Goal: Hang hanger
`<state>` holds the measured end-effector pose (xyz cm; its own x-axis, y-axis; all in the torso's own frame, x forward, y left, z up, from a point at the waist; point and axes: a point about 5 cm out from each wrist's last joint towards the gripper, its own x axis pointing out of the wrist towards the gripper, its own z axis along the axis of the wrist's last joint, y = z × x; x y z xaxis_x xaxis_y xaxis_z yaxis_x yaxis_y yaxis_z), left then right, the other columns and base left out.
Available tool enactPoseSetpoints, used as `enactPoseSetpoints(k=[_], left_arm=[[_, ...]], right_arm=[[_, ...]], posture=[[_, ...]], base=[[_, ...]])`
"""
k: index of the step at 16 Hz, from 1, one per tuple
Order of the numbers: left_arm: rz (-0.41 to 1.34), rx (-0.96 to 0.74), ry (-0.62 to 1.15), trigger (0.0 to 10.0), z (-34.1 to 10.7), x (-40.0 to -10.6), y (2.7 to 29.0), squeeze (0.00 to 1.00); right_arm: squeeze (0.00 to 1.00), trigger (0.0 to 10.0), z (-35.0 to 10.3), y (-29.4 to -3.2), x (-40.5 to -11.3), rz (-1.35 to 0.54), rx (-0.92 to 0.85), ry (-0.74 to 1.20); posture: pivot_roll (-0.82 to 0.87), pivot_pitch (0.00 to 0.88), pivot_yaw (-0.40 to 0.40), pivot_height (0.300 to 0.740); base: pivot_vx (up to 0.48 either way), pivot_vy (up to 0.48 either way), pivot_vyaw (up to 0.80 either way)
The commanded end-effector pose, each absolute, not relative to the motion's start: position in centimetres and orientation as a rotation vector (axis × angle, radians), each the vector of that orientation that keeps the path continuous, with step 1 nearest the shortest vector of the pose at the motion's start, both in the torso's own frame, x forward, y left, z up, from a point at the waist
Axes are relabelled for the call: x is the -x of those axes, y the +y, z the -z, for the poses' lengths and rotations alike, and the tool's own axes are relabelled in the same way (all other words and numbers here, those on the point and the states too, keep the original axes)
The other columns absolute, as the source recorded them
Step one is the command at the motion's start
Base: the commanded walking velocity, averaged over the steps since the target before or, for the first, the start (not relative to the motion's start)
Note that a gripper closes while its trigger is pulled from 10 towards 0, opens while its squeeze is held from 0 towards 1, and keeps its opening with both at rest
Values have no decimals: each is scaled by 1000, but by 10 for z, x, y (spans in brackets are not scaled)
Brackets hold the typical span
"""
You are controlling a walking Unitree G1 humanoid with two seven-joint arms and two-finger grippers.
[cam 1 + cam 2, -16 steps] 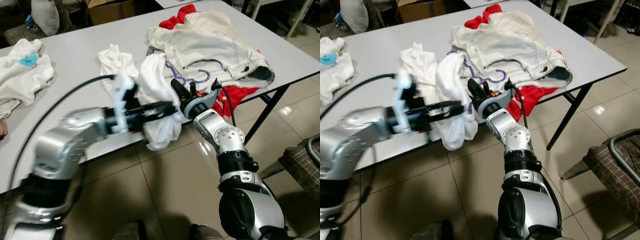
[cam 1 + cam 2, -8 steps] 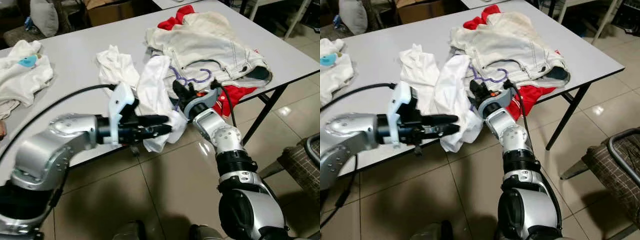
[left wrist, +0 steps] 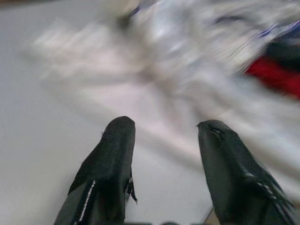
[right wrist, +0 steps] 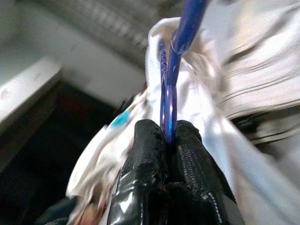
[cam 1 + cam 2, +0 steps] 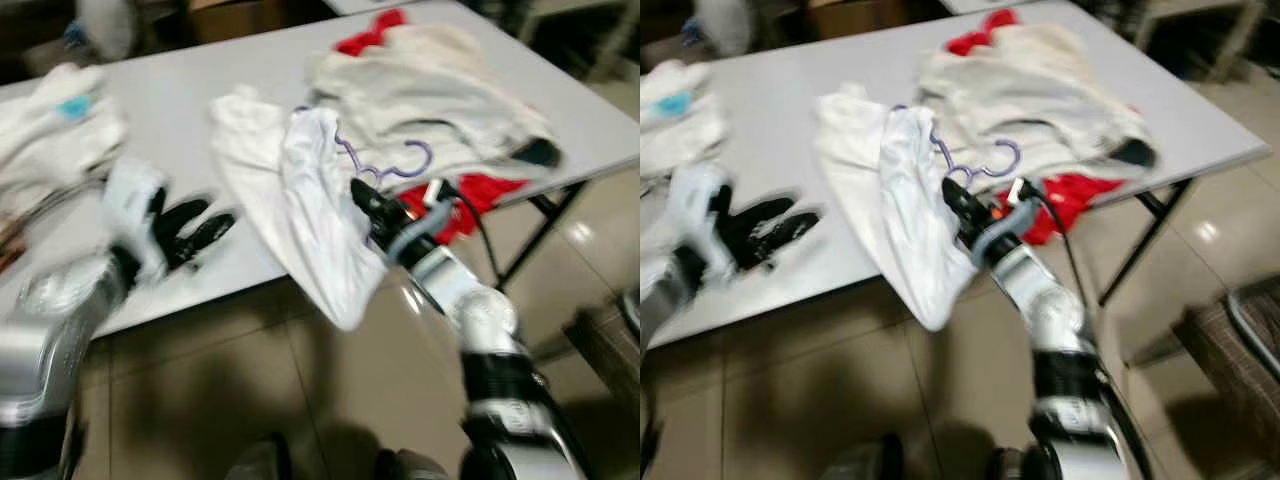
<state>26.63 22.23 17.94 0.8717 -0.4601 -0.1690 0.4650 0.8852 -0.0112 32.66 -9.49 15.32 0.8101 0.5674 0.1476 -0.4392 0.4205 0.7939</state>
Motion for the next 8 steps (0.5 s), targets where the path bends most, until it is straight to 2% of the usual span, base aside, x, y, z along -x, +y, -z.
enactPoseSetpoints(k=[1,3,6,8], left_arm=[[462,-44,186,10000,-176,-260,223,1000],[426,-11,230,10000,-149,-236,216,1000],[420,49,155,10000,-145,-225,198,1000],[468,17,195,10000,-135,-217,187,1000]], right_arm=[[0,10000,-164,-90,-320,-714,-934,129],[0,10000,-161,-98,-294,-769,-788,166],[0,10000,-160,-106,-259,-842,-651,206],[0,10000,-155,-109,-244,-856,-583,248]], posture=[[-37,118,68,740],[-40,128,54,740],[-38,138,22,740],[-43,141,17,740]], base=[[0,0,800],[0,0,791],[0,0,788],[0,0,781]])
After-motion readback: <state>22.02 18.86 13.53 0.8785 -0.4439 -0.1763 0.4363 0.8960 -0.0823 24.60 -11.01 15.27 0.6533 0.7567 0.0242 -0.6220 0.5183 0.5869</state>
